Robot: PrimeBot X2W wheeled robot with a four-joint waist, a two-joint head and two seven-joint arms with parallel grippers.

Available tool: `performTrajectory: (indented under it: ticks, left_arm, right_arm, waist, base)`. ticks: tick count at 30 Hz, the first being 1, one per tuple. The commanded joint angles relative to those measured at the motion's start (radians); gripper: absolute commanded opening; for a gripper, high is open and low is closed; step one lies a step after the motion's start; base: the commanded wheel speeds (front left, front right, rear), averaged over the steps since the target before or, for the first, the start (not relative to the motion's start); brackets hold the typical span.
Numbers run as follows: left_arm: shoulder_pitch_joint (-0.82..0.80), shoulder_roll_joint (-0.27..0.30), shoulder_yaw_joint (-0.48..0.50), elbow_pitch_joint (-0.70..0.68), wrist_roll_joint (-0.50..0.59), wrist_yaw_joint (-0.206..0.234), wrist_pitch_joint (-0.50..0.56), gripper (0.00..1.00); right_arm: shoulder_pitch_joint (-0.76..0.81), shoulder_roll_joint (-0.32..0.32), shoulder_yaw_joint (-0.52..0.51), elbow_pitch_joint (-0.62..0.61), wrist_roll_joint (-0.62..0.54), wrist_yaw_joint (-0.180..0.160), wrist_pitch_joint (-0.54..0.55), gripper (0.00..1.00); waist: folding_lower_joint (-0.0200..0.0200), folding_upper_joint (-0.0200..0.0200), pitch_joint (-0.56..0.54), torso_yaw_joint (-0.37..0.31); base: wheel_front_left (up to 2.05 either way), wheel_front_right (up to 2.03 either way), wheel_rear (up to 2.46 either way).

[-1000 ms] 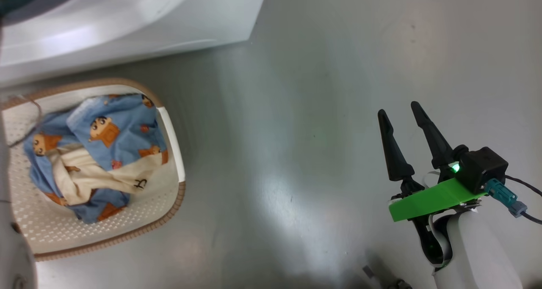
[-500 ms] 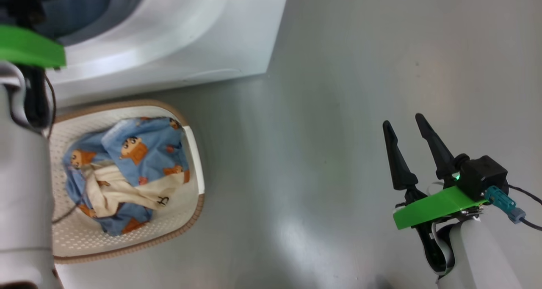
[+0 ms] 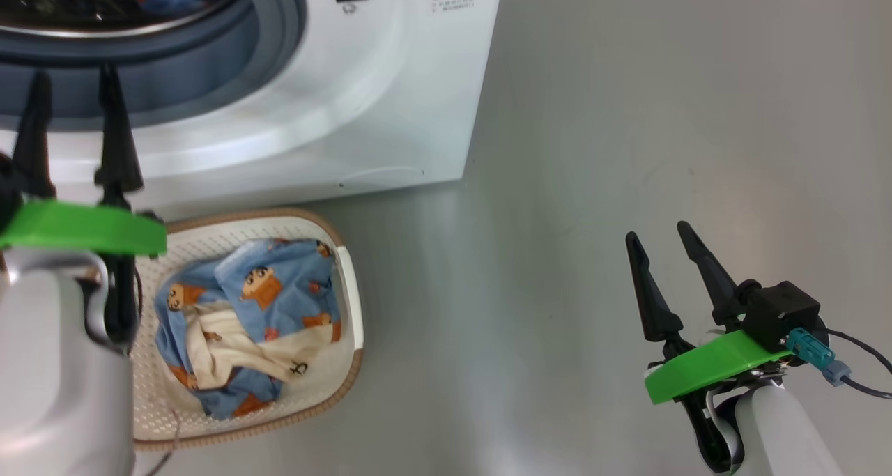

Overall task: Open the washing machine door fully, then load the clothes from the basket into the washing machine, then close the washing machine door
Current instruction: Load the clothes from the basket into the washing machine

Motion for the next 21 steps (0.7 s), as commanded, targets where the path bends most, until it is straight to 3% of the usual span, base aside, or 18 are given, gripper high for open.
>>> performTrajectory:
  ticks: [1,21]
  left_arm:
    - [0.023,0.034,0.032,-0.037,0.001,-0.003,-0.005,1.0]
    - [0.455,-0.06,0.127,-0.275,0.077,-0.003,-0.005,1.0]
  right_arm:
    - [0.022,0.003,0.028,-0.019,-0.002,0.006,-0.012,1.0]
    - [0.121,0.003,0.044,-0.001,0.023,0.006,-0.012,1.0]
  waist:
    - [0.0,0.0,-0.035,0.006]
    - [0.0,0.0,-0.276,-0.019]
  base:
    - [0.0,0.0,0.0]
    - [0.0,0.0,0.0]
